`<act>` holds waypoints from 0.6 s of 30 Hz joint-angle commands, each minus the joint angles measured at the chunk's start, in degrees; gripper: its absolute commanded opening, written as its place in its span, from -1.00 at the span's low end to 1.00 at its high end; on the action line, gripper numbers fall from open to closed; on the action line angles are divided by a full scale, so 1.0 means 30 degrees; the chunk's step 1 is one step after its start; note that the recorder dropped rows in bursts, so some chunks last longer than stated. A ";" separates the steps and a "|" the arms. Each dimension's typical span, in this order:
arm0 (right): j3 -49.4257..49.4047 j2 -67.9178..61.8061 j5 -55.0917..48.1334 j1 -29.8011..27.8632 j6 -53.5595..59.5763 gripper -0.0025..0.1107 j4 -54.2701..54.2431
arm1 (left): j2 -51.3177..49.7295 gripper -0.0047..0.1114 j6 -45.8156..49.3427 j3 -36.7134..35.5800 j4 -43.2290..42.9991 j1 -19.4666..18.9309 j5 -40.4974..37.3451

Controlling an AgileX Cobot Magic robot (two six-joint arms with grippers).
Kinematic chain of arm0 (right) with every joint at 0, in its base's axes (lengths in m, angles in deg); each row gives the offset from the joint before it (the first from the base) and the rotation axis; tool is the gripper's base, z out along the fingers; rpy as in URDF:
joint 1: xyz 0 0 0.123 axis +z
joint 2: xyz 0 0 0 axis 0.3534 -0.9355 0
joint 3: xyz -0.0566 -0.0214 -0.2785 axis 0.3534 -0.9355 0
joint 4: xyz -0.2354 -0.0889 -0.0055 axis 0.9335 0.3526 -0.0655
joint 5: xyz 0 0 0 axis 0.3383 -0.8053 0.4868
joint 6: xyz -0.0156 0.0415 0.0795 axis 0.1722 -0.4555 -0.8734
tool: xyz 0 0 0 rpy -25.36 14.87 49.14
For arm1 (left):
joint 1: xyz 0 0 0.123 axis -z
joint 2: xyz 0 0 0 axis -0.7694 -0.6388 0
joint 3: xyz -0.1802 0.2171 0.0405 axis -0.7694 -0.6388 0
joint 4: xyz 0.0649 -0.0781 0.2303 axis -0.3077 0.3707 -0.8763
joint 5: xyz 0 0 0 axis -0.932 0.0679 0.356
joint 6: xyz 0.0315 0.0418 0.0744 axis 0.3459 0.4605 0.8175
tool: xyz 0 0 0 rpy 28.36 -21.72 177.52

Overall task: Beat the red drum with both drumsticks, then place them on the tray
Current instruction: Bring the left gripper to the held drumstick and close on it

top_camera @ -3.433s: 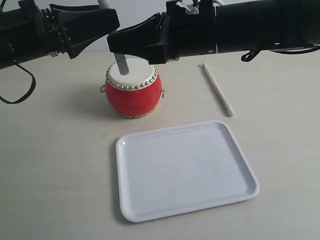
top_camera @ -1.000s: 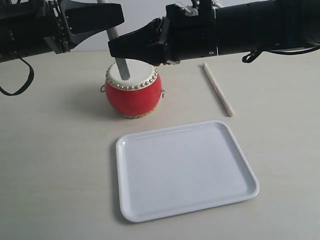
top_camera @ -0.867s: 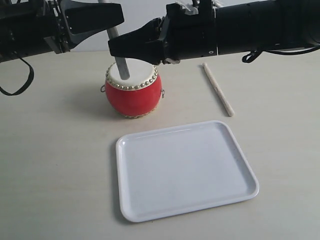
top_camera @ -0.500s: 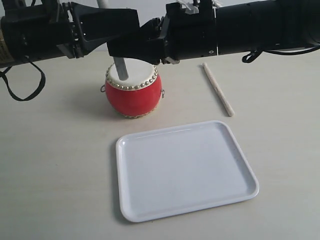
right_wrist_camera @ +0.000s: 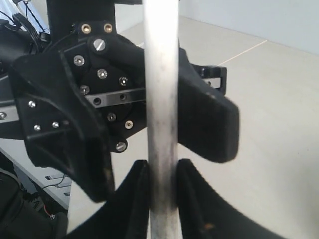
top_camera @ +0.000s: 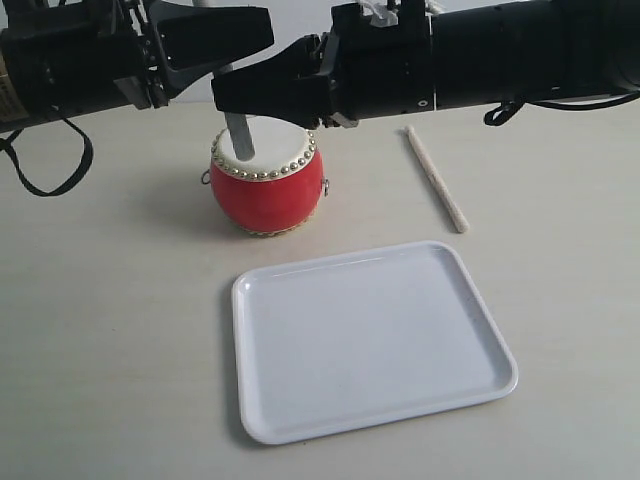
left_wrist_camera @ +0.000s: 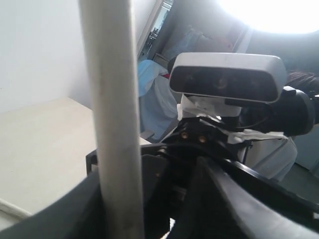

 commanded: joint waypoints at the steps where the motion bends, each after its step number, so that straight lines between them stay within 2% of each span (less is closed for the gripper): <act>1: 0.0236 0.0034 -0.0065 0.0002 -0.0056 -0.96 -0.0266 | 0.0058 -0.12 -0.0013 0.0080 0.0346 0.0014 -0.0317; 10: 0.0236 0.0034 0.0008 0.0002 -0.0056 -0.96 -0.0266 | 0.0058 -0.14 -0.0356 0.0080 0.0001 0.0014 -0.0446; 14: 0.0236 0.0034 0.0008 0.0002 -0.0056 -0.96 -0.0266 | 0.0058 -0.14 -0.0430 0.0080 0.0094 -0.0410 -0.0927; 16: 0.0236 0.0034 0.0008 0.0002 -0.0056 -0.96 -0.0266 | 0.0058 -0.26 -0.0778 0.0080 0.0094 -0.0668 -0.0927; 18: 0.0236 0.0034 0.0008 0.0002 -0.0056 -0.96 -0.0266 | 0.0058 -0.54 -0.0949 0.0080 0.0021 -0.0706 -0.0927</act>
